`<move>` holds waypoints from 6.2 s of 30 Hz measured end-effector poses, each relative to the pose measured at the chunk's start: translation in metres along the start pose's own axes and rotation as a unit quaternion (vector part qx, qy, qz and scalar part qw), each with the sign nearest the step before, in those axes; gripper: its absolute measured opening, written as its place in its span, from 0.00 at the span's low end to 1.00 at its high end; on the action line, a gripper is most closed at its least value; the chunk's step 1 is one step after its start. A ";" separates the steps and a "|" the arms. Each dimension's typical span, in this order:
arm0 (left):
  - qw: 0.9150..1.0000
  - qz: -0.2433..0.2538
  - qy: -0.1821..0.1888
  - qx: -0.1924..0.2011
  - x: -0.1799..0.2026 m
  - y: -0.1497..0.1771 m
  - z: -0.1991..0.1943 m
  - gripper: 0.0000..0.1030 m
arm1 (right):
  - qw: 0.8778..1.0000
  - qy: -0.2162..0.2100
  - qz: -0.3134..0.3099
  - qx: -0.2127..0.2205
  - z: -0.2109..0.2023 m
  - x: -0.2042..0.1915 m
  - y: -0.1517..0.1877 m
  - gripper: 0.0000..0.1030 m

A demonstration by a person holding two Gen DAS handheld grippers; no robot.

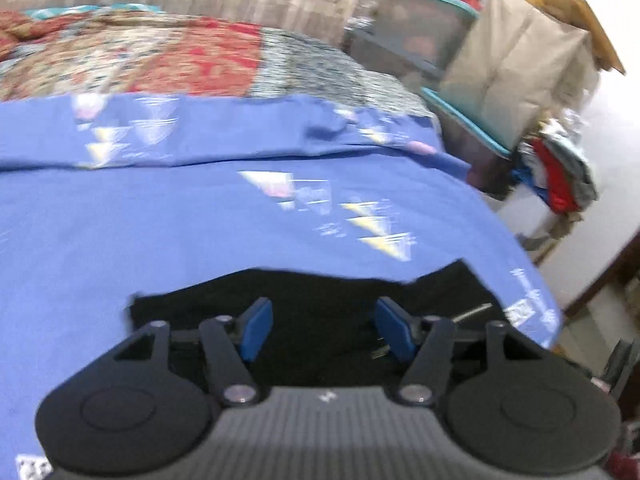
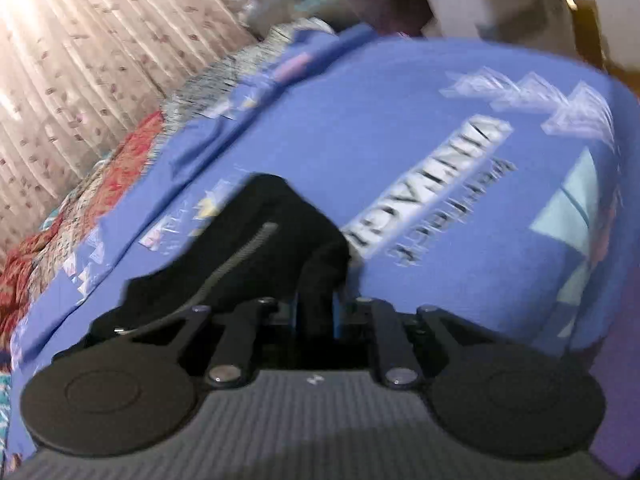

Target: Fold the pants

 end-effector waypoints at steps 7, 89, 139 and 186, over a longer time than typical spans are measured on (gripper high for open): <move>0.994 0.058 0.067 -0.058 0.098 -0.025 0.066 0.90 | 0.968 -0.060 -0.239 0.055 -0.033 -0.107 0.015 0.16; 0.984 -0.025 -0.173 -0.039 -0.084 0.115 -0.046 0.71 | 0.959 -0.175 -0.135 -0.177 -0.036 -0.157 0.099 0.39; 0.971 -0.002 -0.238 -0.035 -0.088 0.164 -0.092 0.96 | 0.946 -0.175 -0.152 -0.225 -0.064 -0.172 0.131 0.67; 0.955 0.005 -0.287 -0.070 -0.108 0.185 -0.083 1.00 | 0.936 -0.166 -0.146 -0.274 -0.064 -0.156 0.139 0.92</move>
Point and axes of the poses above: each gripper's, at about its wrist camera, not at the fingertips, and z roughly the way its jaws point, x to its right, y to its underside, the point moved 7 cm from there along z, roughly the way its jaws point, and after that the axes turned 7 degrees about x, right-handed, at the moved point
